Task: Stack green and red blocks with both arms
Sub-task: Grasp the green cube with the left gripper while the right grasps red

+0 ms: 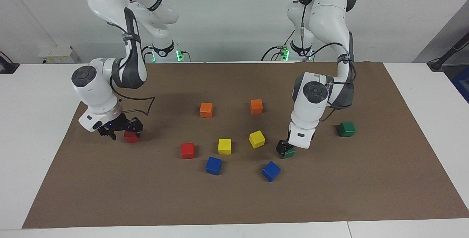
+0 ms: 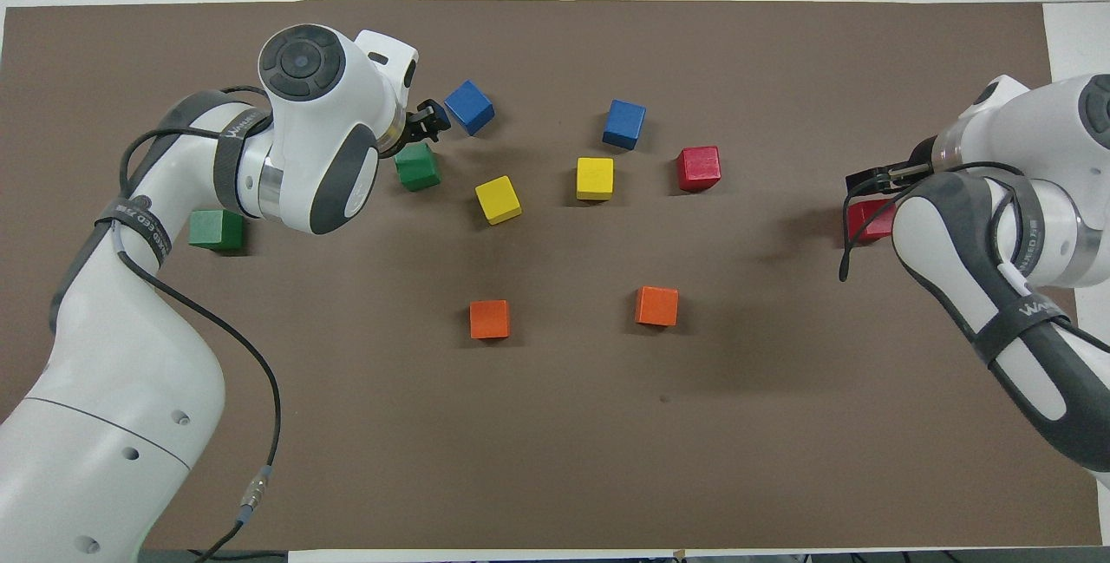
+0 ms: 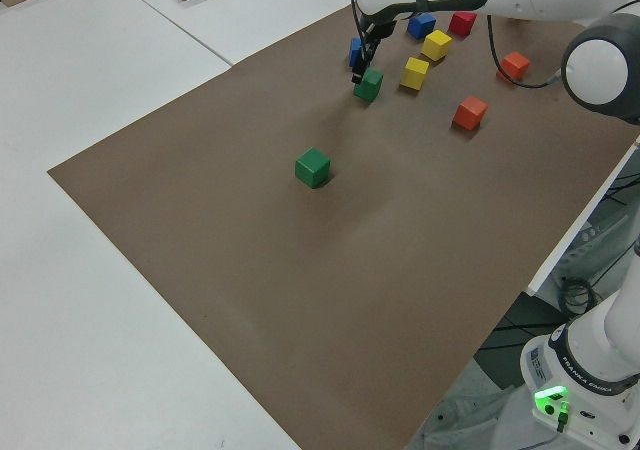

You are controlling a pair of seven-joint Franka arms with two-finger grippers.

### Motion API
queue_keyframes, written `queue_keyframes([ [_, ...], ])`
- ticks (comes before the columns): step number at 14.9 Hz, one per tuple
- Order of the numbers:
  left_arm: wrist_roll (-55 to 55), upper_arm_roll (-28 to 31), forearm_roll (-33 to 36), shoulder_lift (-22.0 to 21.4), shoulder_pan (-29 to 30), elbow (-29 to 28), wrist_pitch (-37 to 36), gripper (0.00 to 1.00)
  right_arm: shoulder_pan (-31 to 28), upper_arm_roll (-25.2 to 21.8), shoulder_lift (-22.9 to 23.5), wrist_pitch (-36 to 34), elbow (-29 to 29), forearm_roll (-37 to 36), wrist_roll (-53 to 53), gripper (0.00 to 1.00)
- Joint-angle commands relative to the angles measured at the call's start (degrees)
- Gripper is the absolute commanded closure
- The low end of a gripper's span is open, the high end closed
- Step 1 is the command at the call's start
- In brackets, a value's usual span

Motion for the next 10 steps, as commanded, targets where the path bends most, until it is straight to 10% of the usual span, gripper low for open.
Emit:
queue_keyframes([
  [1, -0.8, 0.54, 1.27, -0.1, -1.63, -3.42, 3.22, 0.0, 3.0, 0.48, -0.26, -6.05, 5.51, 0.77, 2.34, 0.0],
  [10, -0.98, 0.54, 1.27, -0.45, -1.81, -6.68, 6.57, 0.0, 17.34, 1.18, 6.76, -23.36, 27.31, 0.16, 20.55, 0.0],
])
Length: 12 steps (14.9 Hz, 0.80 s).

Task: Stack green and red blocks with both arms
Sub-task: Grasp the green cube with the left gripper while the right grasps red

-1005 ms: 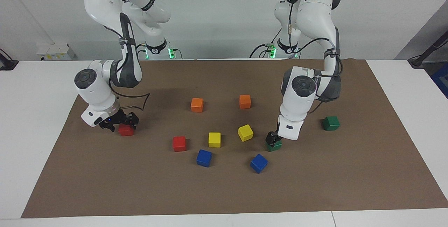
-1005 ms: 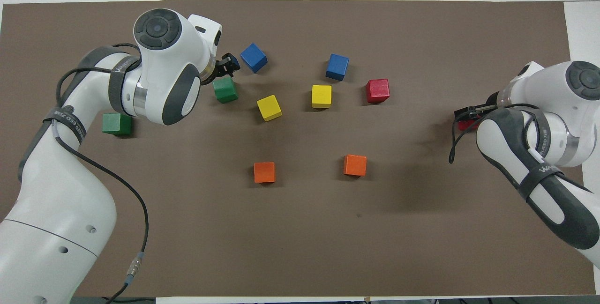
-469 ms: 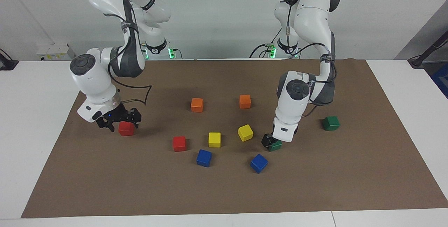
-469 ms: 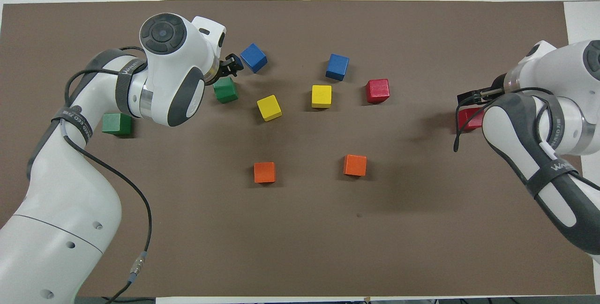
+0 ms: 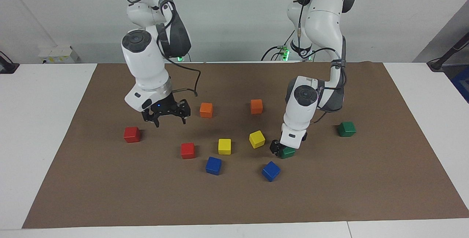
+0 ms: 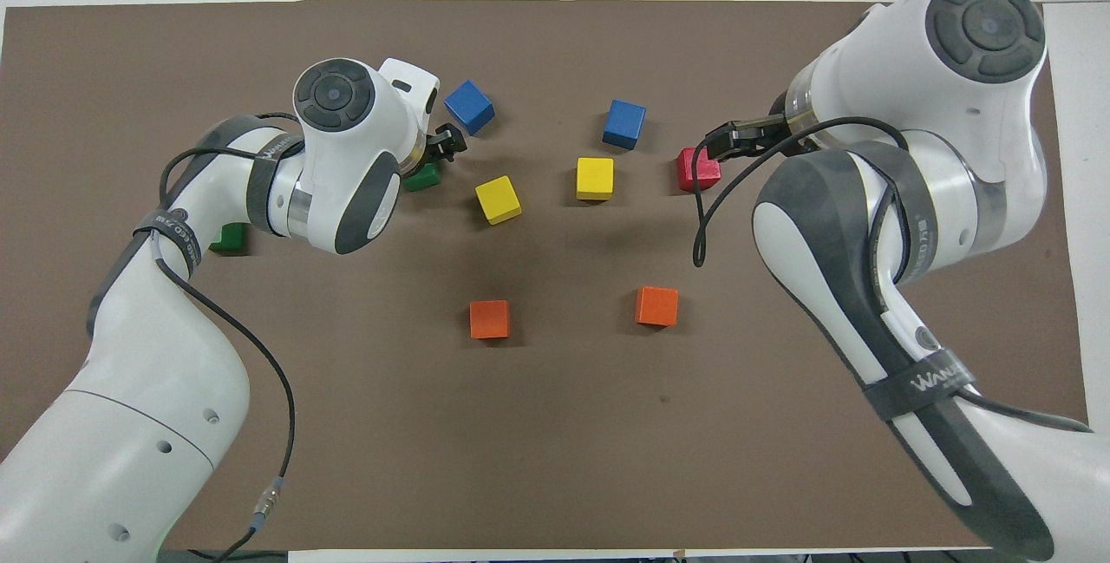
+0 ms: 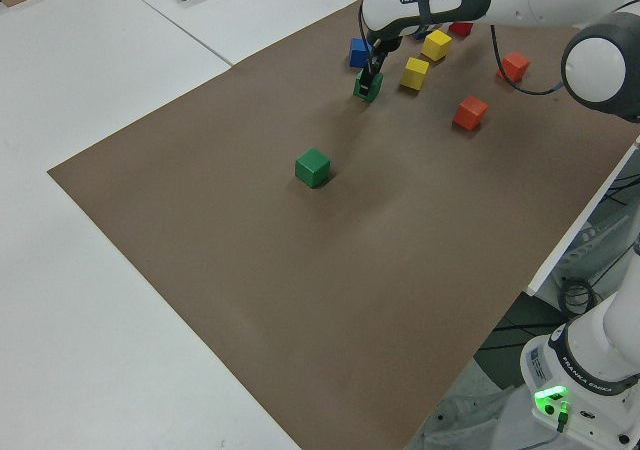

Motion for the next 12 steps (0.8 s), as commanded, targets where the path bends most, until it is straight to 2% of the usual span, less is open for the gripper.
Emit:
queue_keyframes([
  [1, -0.98, 0.56, 1.06, -0.83, -0.5, -2.19, 1.95, 0.0, -0.63, -0.08, 6.58, -5.15, 8.84, -0.12, 0.13, 0.0],
  [2, -0.98, 0.56, 1.06, -0.83, -0.42, -2.11, 1.86, 0.0, -0.63, 0.01, 7.9, -5.16, 9.63, -0.21, 0.13, 0.0],
  [3, -1.06, 0.56, 0.88, -0.83, -0.42, -1.93, 1.42, 0.06, -0.11, -0.08, 8.87, -4.64, 9.73, -0.39, -0.05, 0.0],
  [4, -1.24, 0.47, 0.36, -0.83, -0.42, -1.58, 0.81, 0.32, -0.02, 0.01, 10.01, -4.02, 9.82, -0.82, -0.22, 0.0],
  [5, -1.41, 0.47, -0.25, -0.92, -0.33, -1.15, -0.76, 0.94, 0.07, 0.01, 10.89, -2.97, 10.34, -1.17, -0.22, 0.0],
  [6, -1.42, 0.47, -0.87, -0.92, -0.07, -0.27, -3.04, 1.0, 0.16, 0.01, 11.42, -2.53, 10.43, -1.27, -0.22, 0.0],
  [10, -0.89, 0.65, -0.88, -1.18, 0.72, 6.23, -14.38, 1.0, 0.51, 0.1, 13.0, 0.01, 10.35, -2.05, -0.31, 0.0],
  [12, 0.77, 0.65, -0.7, -4.33, 3.78, 5.02, -16.85, 1.0, 1.74, 0.1, 13.88, 2.74, 9.56, -2.58, -0.23, 0.0],
])
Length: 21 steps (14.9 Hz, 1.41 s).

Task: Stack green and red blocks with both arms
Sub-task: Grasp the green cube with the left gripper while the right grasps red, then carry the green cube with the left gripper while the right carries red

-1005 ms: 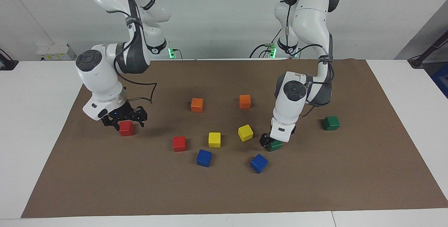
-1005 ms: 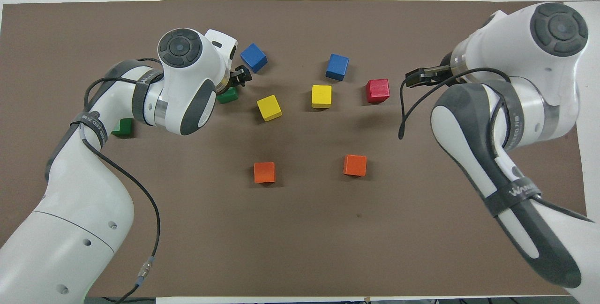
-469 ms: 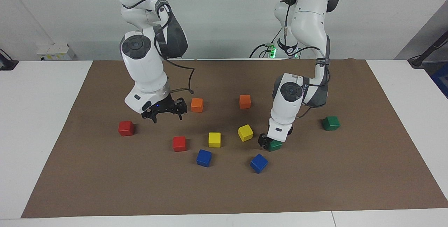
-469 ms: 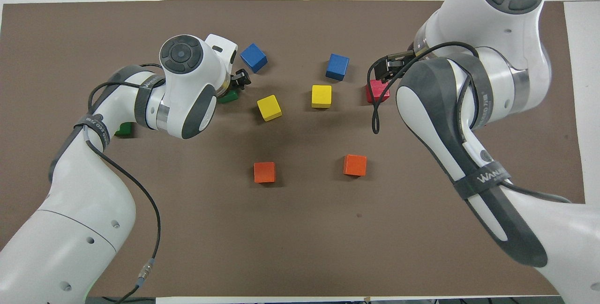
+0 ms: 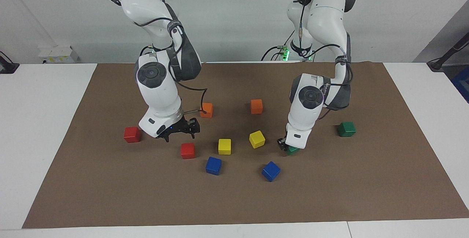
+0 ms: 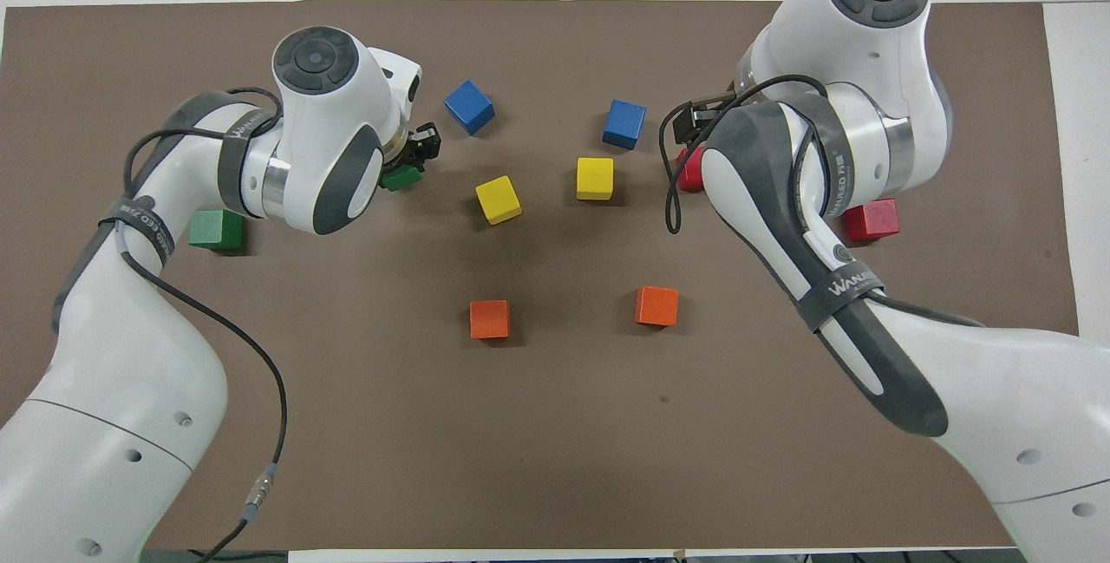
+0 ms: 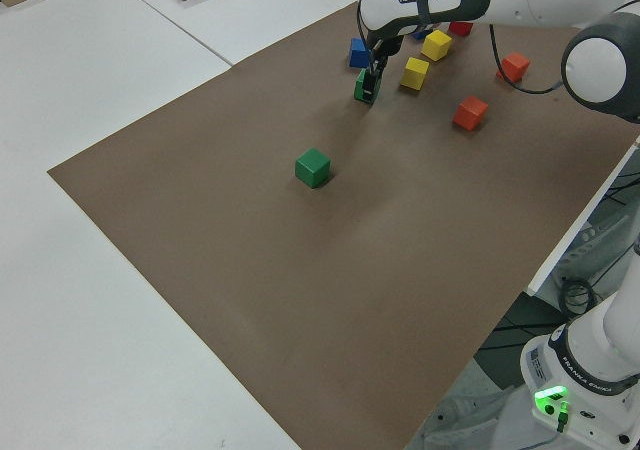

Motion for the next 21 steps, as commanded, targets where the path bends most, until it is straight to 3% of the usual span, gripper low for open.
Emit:
queue_keyframes([
  [1, 5.03, -0.11, -0.49, -5.8, 4.09, -2.29, -5.19, 1.0, 0.9, 0.26, 2.07, 2.69, 0.59, -1.34, -0.11, 0.0],
  [5, 21.11, -0.2, -2.77, -13.63, 12.79, -7.57, -10.2, 1.0, 0.46, 0.26, 2.69, 6.54, -2.39, -1.16, -0.11, 0.0],
  [8, 31.31, -0.11, -2.86, -15.05, 17.1, -8.28, -12.76, 1.0, -0.94, 0.26, 2.78, 12.25, -7.66, -0.46, -0.2, 0.0],
  [11, 40.9, 0.06, -2.86, -16.28, 19.83, -11.61, -11.45, 1.0, -0.95, 0.26, 2.69, 13.24, -8.99, -0.46, -0.11, 0.0],
  [17, 48.3, 0.06, -2.86, -18.91, 23.35, -19.61, -3.46, 1.0, -0.77, 0.26, 2.87, 17.27, -12.94, -0.46, 0.42, 0.0],
  [21, 49.71, -0.02, -2.95, -19.09, 24.23, -20.41, -1.96, 1.0, -0.6, 0.26, 2.96, 17.72, -13.92, -0.46, 0.59, 0.0],
])
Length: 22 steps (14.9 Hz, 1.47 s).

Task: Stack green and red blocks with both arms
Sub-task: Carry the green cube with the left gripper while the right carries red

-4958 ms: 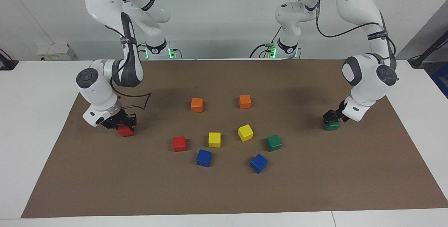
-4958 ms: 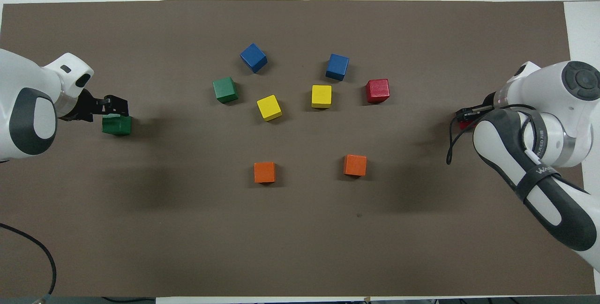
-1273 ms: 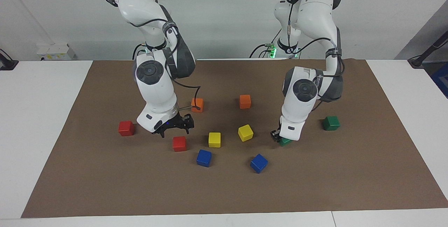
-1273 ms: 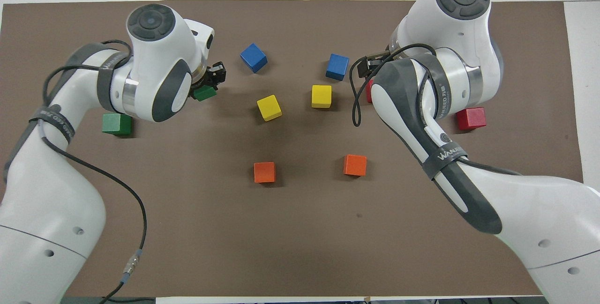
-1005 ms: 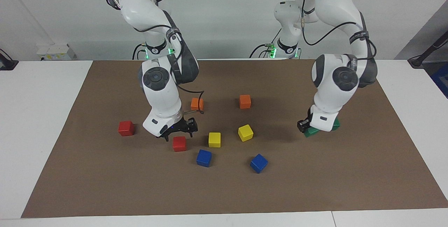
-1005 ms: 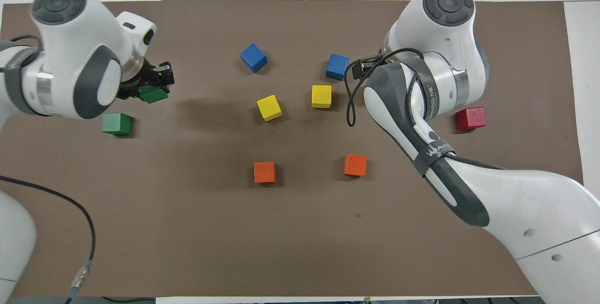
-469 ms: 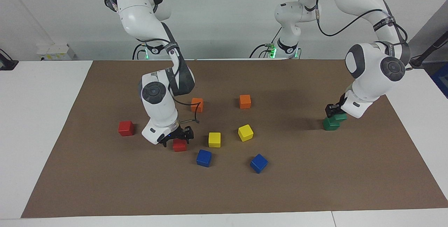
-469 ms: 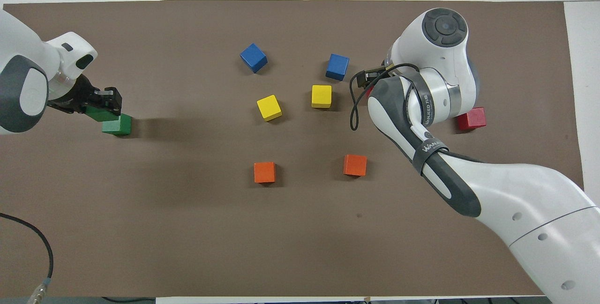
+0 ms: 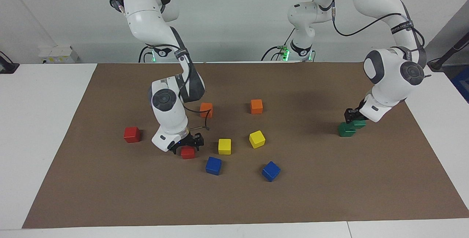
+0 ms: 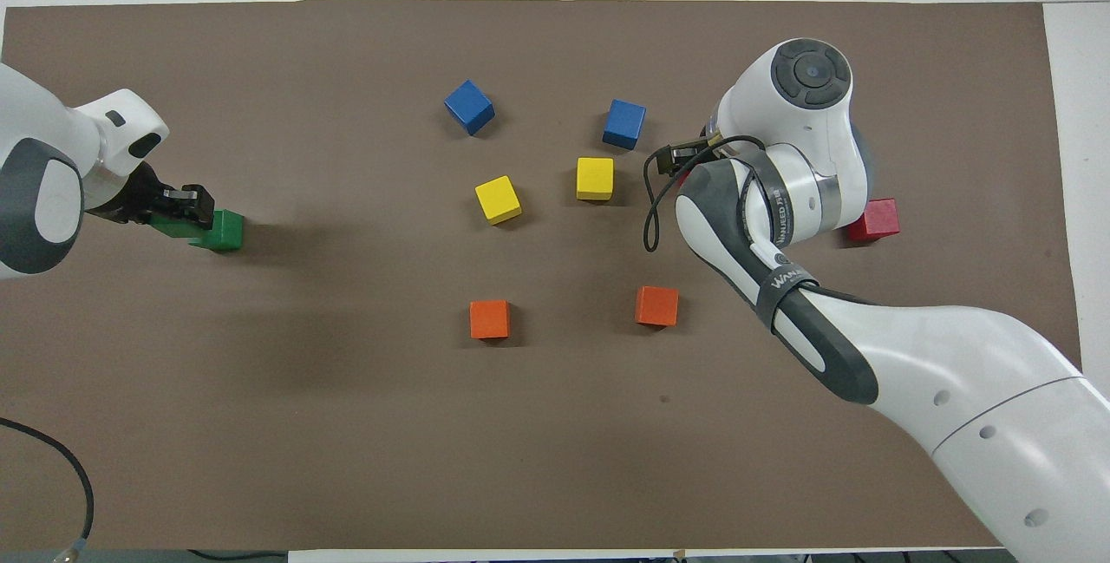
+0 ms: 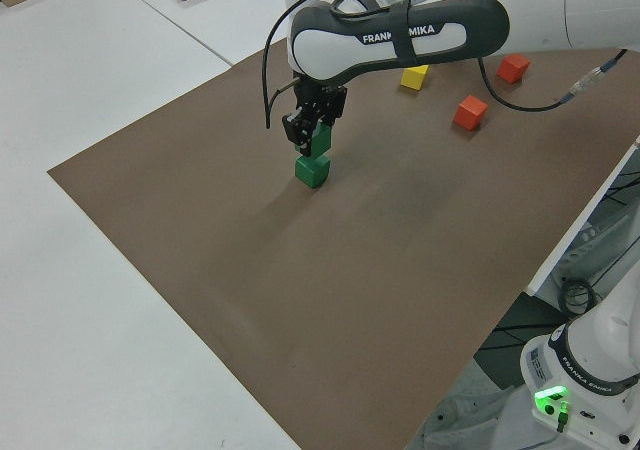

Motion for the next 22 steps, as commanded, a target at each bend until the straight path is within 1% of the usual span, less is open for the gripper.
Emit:
queue_keyframes([
  [1, 1.05, -0.41, -0.94, -2.64, 0.52, -3.08, 2.32, 1.0, -0.28, 0.41, -0.86, 1.18, -1.45, -0.18, 0.67, 0.0],
  [2, 1.05, -0.41, -1.03, -2.64, 0.69, -3.26, 3.11, 1.0, -0.36, 0.41, -0.86, 1.18, -1.45, -0.18, 0.58, 0.27],
  [3, 1.05, -0.41, -1.03, -2.73, 0.7, -3.96, 3.98, 1.0, -0.37, 0.41, -0.86, 1.0, -1.36, -0.09, 0.67, 0.62],
  [4, 1.05, -0.41, -1.03, -2.73, 0.78, -4.75, 5.04, 1.0, -0.28, 0.41, -0.86, 0.48, -1.36, -0.09, 1.19, 0.95],
  [5, 1.05, -0.41, -1.03, -2.73, 0.78, -5.45, 6.01, 1.0, -0.28, 0.41, -0.94, 0.21, -1.27, -0.09, 2.85, 1.0],
  [8, 1.05, -0.41, -2.25, -2.64, 1.05, -5.81, 6.63, 1.0, -0.19, 0.32, -1.56, -0.66, -0.31, -0.62, 4.89, 1.0],
  [9, 0.96, -0.41, -2.87, -2.64, 1.05, -5.81, 6.72, 1.0, -0.89, 0.32, -2.08, -2.23, 0.74, -0.62, 4.8, 1.0],
  [10, 1.05, -0.41, -2.87, -2.64, 1.05, -5.9, 6.72, 1.0, -1.07, 0.06, -2.61, -5.3, 2.84, -0.7, 4.8, 1.0],
  [11, 0.96, -0.41, -2.87, -2.64, 1.05, -5.9, 6.72, 1.0, -1.94, -0.29, -4.09, -8.2, 4.25, -1.14, 4.28, 1.0],
  [12, 0.96, -0.41, -2.96, -2.64, 1.05, -5.99, 6.72, 1.0, -3.6, -0.38, -5.67, -9.71, 4.53, -1.23, 2.97, 1.0],
  [14, 0.96, -0.32, -2.87, -2.64, 1.05, -6.77, 7.68, 1.0, -7.46, -0.3, -9.45, -11.3, 3.31, -1.06, -2.21, 1.0],
  [16, 0.79, -0.32, -2.96, -2.64, 1.05, -6.78, 7.77, 1.0, -10.02, -0.3, -12.88, -13.23, 1.38, -1.06, -4.59, 1.0],
  [17, 0.87, -0.32, -2.87, -2.64, 1.05, -6.86, 7.77, 1.0, -11.34, -0.3, -14.99, -14.11, -0.64, -1.06, -5.91, 1.0],
  [18, 0.87, -0.32, -2.87, -2.64, 1.05, -6.86, 7.77, 1.0, -12.66, -0.3, -17.36, -13.85, -4.05, -1.06, -7.05, 1.0],
  [20, 0.87, -0.32, -2.87, -2.64, 1.05, -6.86, 7.95, 1.0, -16.08, -0.21, -20.27, -11.32, -9.68, -0.88, -12.48, 1.0],
  [21, 0.79, -0.32, -2.96, -2.64, 1.05, -6.86, 7.86, 1.0, -17.58, -0.21, -21.59, -8.87, -13.28, -0.71, -15.47, 1.0],
  [22, 0.7, -0.32, -2.87, -2.64, 1.05, -6.86, 7.95, 1.0, -18.55, -0.21, -23.17, -3.8, -17.84, -0.62, -17.59, 1.0],
])
